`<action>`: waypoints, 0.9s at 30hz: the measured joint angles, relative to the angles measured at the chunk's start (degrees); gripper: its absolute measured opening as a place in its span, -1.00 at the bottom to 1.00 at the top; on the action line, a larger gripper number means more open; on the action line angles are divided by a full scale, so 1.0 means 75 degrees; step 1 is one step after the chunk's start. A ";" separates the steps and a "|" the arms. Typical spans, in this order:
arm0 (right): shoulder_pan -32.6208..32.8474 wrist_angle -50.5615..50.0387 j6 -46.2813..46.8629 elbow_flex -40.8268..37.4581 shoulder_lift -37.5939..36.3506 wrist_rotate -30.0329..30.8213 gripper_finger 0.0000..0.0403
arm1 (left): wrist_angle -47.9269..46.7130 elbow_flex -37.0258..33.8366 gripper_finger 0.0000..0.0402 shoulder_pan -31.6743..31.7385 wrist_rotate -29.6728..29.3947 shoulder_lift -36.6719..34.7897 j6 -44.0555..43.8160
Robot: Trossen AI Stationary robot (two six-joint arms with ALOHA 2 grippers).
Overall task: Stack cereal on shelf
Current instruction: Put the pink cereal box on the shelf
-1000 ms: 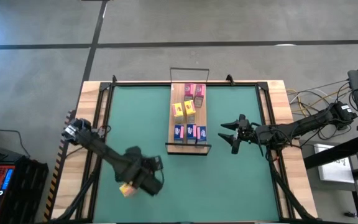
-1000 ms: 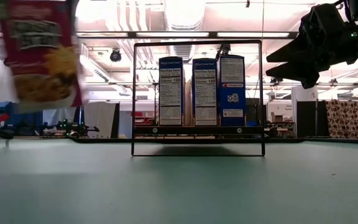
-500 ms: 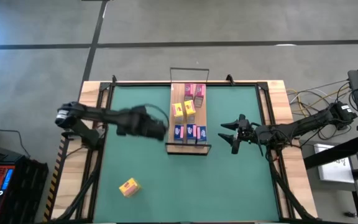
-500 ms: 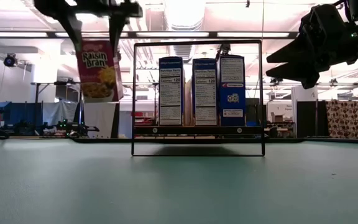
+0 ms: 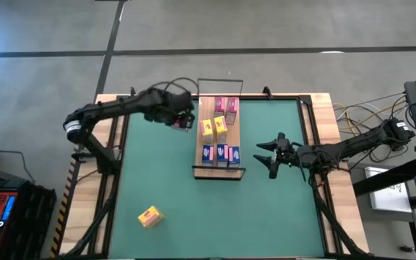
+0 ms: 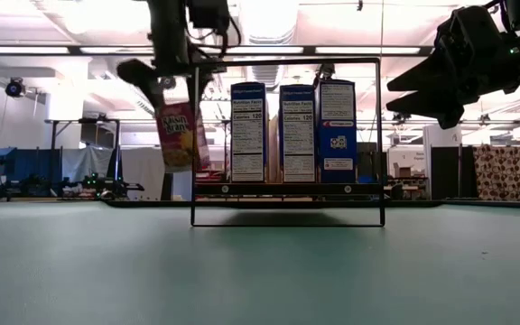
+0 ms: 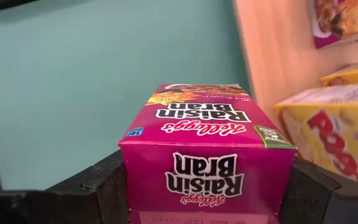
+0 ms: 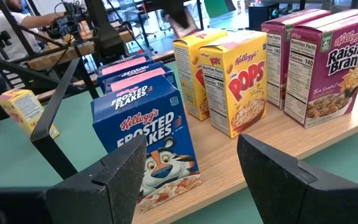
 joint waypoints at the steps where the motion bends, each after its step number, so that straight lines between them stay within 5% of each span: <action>1: -0.0003 0.0000 0.0001 0.0000 0.0000 0.0000 0.19 | 0.0118 0.0000 0.38 0.0172 0.0132 0.0040 0.0254; 11: -0.0003 -0.0006 0.0001 -0.0002 0.0000 0.0000 0.19 | 0.1014 0.0000 0.38 0.1563 0.0958 0.0617 0.1553; 27: -0.0003 -0.0012 0.0001 -0.0003 0.0000 0.0000 0.19 | 0.1158 0.0372 0.38 0.2409 0.1267 0.1489 0.1475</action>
